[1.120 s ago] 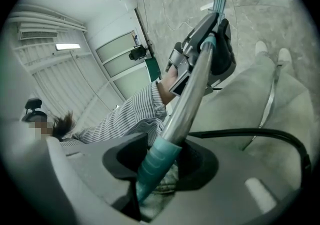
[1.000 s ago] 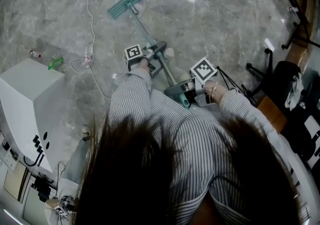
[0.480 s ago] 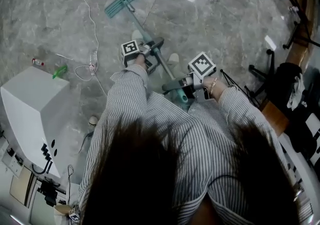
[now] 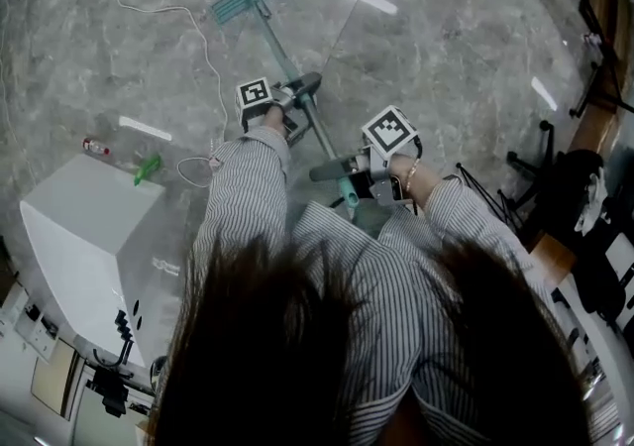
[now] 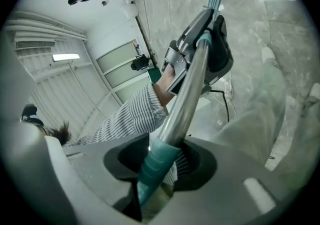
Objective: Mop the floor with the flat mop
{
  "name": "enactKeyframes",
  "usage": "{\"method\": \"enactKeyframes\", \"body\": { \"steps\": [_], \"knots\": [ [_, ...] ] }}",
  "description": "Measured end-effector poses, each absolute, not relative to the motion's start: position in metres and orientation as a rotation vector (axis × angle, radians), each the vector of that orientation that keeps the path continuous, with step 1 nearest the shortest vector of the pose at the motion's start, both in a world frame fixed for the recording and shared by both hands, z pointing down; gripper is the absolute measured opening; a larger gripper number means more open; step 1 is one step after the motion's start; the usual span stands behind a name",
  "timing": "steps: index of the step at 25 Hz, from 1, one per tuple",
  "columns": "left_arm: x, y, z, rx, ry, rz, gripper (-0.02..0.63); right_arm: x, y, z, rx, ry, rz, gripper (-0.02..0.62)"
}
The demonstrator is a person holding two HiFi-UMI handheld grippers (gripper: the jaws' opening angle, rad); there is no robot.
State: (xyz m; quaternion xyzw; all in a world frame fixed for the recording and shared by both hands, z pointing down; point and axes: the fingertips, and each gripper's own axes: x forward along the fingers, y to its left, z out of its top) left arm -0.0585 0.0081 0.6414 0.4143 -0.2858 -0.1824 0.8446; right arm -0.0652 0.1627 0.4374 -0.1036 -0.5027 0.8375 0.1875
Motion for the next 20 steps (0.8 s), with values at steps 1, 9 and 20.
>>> {"method": "enactKeyframes", "body": {
  "steps": [1,9,20],
  "knots": [
    [-0.076,-0.010,0.649,0.871,-0.609,-0.394,0.091,-0.082,0.144,0.444,-0.280,-1.423,2.363,0.144],
    [-0.155,-0.139,0.642,0.913,-0.626,-0.497,0.094,-0.160,0.027,0.468,-0.162,-1.501,2.385,0.133],
    [-0.187,-0.189,0.669,0.928,-0.647,-0.472,0.087,-0.186,-0.021,0.494,-0.034,-1.466,2.388,0.104]
  ]
}}
